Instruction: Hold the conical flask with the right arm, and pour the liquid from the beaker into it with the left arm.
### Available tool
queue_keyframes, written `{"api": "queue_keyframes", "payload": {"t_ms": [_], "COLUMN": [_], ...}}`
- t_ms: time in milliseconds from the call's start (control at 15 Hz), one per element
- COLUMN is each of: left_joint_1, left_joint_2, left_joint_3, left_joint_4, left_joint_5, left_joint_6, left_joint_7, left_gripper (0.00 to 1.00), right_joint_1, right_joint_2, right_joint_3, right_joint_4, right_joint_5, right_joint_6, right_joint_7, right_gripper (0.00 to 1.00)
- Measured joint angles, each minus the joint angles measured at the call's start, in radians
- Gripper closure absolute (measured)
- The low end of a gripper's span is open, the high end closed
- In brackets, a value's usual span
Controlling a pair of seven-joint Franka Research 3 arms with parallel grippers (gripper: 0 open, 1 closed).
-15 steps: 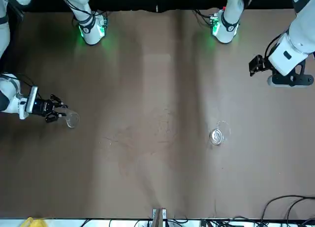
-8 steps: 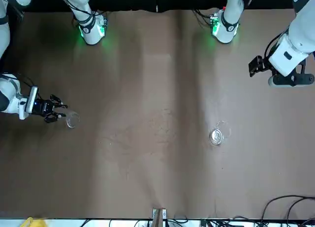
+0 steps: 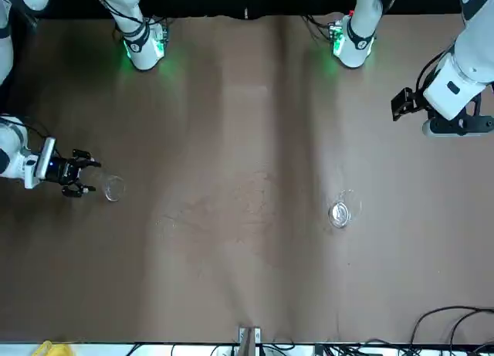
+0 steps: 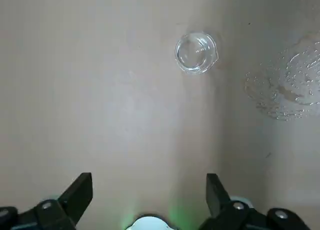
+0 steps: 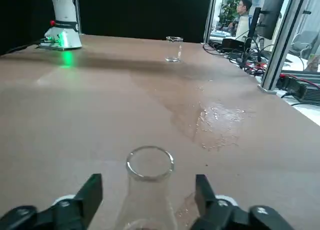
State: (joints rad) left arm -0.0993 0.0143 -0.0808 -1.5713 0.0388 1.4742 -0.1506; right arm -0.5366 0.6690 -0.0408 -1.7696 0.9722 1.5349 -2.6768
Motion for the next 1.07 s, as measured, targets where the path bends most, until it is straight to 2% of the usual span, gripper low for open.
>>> {"api": "queue_keyframes", "payload": {"t_ms": [200,400,733,1067], "left_joint_1": [0.0,0.0,0.0,0.0], "left_joint_2": [0.0,0.0,0.0,0.0], "left_joint_3": [0.0,0.0,0.001,0.002], "left_joint_4": [0.0,0.0,0.0,0.0], "left_joint_5": [0.0,0.0,0.0,0.0], "left_joint_6": [0.003,0.003,0.004,0.004], "left_joint_7": [0.0,0.0,0.0,0.0], "left_gripper": [0.0,0.0,0.0,0.0], "right_joint_1": [-0.013,-0.033,-0.042,-0.026], "right_joint_2": [0.0,0.0,0.0,-0.008], "right_joint_3": [-0.006,-0.007,-0.005,0.011], "right_joint_4": [0.026,0.088,0.173,0.26], "right_joint_5": [-0.013,-0.084,-0.129,-0.24], "right_joint_6": [0.0,-0.001,-0.005,-0.02], "right_joint_7": [0.0,0.026,0.133,0.311], "right_gripper": [0.11,0.12,0.12,0.12]}}
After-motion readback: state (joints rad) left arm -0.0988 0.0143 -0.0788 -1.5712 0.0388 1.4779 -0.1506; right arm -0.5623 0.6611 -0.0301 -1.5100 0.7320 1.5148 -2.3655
